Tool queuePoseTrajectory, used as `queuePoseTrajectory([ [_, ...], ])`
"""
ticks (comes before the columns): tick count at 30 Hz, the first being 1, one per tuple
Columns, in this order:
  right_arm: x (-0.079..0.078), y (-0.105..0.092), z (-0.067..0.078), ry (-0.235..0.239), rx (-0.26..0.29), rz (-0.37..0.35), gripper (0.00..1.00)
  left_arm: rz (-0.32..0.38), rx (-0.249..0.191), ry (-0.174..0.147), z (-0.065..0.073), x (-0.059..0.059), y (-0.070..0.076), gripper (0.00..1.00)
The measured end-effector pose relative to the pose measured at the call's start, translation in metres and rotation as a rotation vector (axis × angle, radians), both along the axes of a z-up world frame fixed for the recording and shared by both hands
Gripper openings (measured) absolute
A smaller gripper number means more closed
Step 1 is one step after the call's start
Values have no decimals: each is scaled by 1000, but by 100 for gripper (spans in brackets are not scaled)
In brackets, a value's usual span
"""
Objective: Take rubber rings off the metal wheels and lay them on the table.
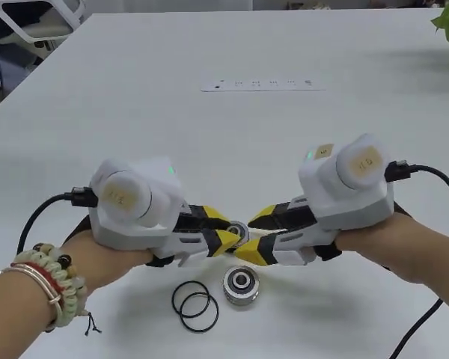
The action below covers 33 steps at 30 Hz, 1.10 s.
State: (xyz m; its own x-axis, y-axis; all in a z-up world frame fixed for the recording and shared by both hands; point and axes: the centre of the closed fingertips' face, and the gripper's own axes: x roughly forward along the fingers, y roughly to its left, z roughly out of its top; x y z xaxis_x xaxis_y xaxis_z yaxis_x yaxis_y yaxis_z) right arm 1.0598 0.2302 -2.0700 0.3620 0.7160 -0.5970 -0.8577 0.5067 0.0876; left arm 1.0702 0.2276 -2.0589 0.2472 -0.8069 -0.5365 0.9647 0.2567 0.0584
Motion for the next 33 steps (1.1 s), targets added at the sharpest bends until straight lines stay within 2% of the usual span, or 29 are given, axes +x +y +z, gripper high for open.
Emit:
queuePoseTrajectory([
  [2,0,1,-2,3,-3,1,28,16,-11,26,0,0,0,8],
  [5,-1,1,-5,-2,-17,7,27,9,1,15,0,0,0,8],
  [10,0,4,-2,-10,-11,10,26,-11,7,20,0,-6,-2,8],
  [12,-3,5,-4,-14,-36,33,24,-33,13,5,0,-10,-3,8],
  [14,-3,5,-4,-34,-46,46,24,-29,14,4,1,-10,-3,8],
  [33,-7,-5,-5,-35,-65,96,20,-41,2,1,1,-11,-5,8],
])
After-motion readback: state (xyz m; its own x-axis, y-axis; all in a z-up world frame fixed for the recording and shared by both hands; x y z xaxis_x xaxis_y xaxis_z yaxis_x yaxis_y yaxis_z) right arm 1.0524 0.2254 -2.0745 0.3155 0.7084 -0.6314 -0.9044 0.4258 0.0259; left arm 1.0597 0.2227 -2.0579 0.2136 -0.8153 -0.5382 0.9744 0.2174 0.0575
